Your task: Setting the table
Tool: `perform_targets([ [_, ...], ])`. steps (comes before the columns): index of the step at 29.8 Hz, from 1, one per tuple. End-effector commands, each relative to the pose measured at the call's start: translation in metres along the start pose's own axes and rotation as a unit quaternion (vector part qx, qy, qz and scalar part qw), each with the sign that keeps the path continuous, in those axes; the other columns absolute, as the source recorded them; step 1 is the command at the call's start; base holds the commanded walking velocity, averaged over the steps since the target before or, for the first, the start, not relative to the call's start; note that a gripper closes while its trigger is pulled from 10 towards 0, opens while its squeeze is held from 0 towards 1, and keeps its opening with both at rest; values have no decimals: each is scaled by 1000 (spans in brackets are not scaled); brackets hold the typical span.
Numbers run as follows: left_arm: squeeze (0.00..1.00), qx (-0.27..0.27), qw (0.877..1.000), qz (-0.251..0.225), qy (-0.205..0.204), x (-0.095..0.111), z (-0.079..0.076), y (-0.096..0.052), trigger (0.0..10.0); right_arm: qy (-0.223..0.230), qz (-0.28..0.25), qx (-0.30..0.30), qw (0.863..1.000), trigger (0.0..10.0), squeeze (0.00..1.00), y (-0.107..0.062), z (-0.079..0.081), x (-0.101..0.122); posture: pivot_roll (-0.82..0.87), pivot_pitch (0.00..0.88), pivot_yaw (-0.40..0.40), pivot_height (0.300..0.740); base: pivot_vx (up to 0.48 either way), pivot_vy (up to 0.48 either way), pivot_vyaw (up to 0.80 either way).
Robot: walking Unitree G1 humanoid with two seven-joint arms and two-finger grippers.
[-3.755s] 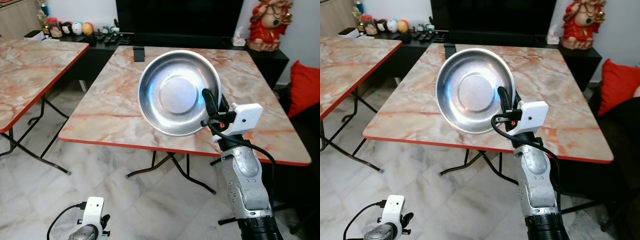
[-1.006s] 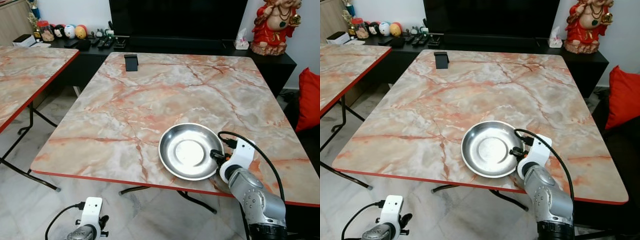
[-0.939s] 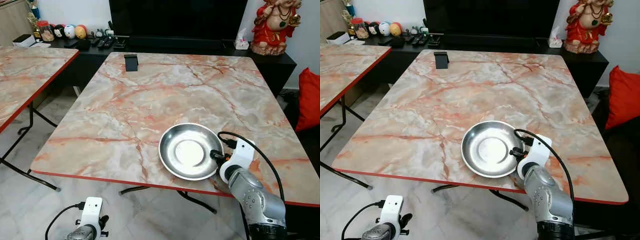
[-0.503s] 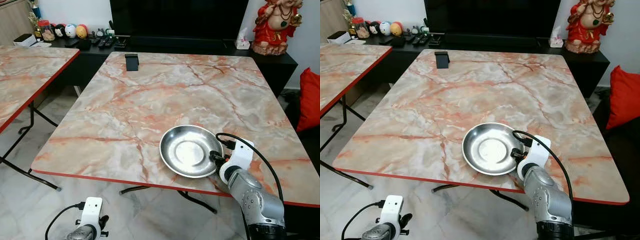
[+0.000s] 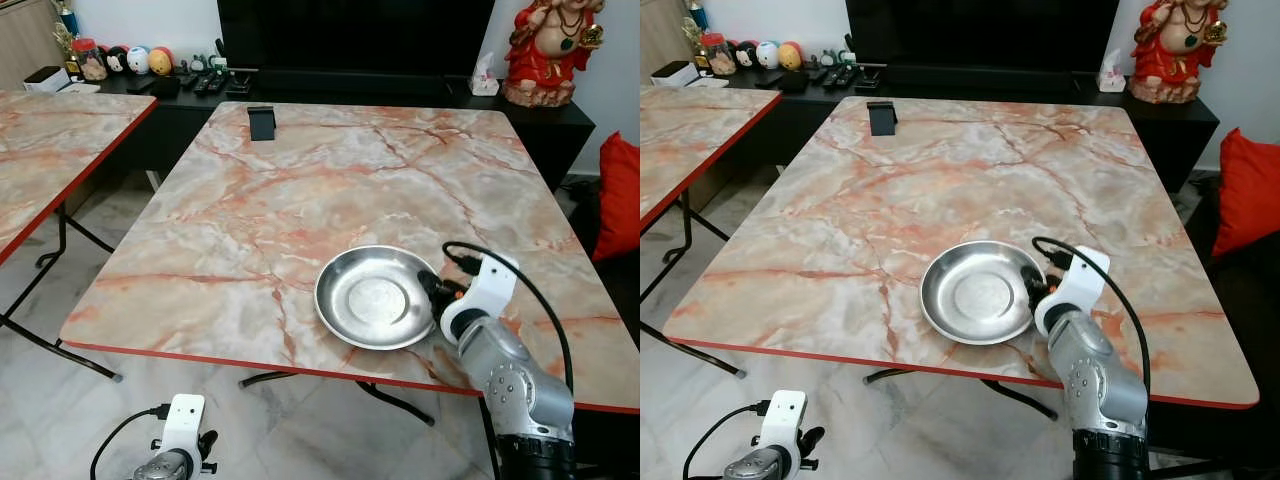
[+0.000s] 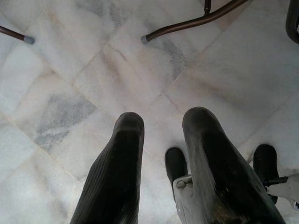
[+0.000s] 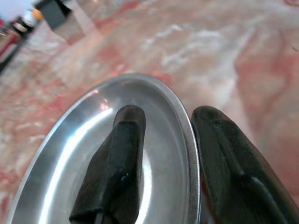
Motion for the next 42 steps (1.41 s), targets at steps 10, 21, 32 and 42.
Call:
perform_targets([
  [10,0,1,1000,7,3,-3,1,0,10000,-13,-3,-31,999,10000,0,-10,-13,-7,-13,0,-3,740,0,0,0],
  [21,0,-4,999,-3,31,2,5,-1,10000,-227,-147,-67,960,10000,0,-26,-7,16,-57,0,26,740,0,0,0],
  [32,0,11,1000,-14,9,0,6,-2,10000,-224,-194,-178,938,10000,0,-51,-45,-14,-22,0,-8,740,0,0,0],
  [42,0,11,1000,-14,-8,-3,6,-2,10000,-235,-236,-175,927,10000,0,-46,-45,-1,-36,0,-8,740,0,0,0],
])
Point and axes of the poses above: a point about 5 cm out from each wrist's last joint towards the gripper, its own y axis pointing out of the wrist towards the gripper, its own x axis along the axis of the wrist's last joint, z = x × y, the point moved 4 cm from there along y, pointing out of the wrist towards the gripper, and after that the axes turned 14 degrees about -y, right-handed, at the moved point
